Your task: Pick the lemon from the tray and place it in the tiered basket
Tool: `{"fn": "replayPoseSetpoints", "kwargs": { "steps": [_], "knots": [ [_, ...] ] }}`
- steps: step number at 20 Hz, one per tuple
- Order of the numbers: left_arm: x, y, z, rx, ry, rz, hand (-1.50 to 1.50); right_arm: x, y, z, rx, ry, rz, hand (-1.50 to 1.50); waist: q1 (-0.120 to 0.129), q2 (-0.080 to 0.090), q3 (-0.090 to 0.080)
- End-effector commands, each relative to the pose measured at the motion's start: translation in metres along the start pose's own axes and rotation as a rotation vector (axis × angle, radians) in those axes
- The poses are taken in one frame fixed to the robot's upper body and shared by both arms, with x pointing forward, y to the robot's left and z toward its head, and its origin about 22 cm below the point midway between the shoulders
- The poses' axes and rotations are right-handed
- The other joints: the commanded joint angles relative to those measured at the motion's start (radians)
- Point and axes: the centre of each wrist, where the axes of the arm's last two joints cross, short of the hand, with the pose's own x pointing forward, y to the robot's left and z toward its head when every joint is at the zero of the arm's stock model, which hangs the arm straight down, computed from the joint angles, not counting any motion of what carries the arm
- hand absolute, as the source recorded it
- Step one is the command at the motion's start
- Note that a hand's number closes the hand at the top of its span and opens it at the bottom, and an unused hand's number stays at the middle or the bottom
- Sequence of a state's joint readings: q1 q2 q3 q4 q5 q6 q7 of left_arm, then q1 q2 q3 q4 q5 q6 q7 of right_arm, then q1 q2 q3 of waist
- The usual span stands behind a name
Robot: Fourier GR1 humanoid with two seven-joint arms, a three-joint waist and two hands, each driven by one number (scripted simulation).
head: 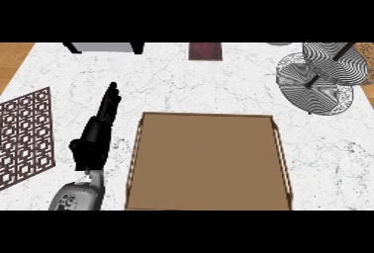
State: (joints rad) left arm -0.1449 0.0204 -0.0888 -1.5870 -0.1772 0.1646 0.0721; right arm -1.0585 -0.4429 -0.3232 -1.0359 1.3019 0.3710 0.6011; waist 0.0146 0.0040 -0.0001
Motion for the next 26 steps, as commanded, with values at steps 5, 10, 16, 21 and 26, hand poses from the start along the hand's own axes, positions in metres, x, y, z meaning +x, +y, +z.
{"fn": "replayPoseSetpoints", "kwargs": {
  "steps": [5, 10, 16, 21, 26],
  "knots": [
    [-0.004, 0.006, -0.002, -0.007, 0.011, 0.001, 0.0, -0.033, 0.028, -0.027, 0.091, 0.149, -0.286, -1.5, 0.001, 0.002, 0.001],
    [-0.002, -0.002, 0.0, 0.017, 0.006, -0.004, 0.0, -0.043, 0.03, -0.03, 0.083, 0.103, -0.442, -1.5, -0.007, -0.003, 0.0],
    [0.0, -0.009, -0.004, 0.016, -0.004, 0.018, 0.0, -0.065, 0.007, -0.033, -0.109, 0.198, -0.682, -1.5, -0.015, -0.003, 0.0],
    [-0.031, 0.01, 0.01, 0.028, 0.01, 0.0, 0.0, -0.127, -0.016, -0.035, -0.159, 0.371, -0.756, -1.5, -0.028, -0.006, -0.001],
    [-0.008, 0.017, -0.004, 0.049, 0.021, -0.022, 0.0, -0.207, -0.01, -0.01, -0.199, 0.406, -0.893, -1.5, -0.052, -0.014, 0.001]
  ]
}}
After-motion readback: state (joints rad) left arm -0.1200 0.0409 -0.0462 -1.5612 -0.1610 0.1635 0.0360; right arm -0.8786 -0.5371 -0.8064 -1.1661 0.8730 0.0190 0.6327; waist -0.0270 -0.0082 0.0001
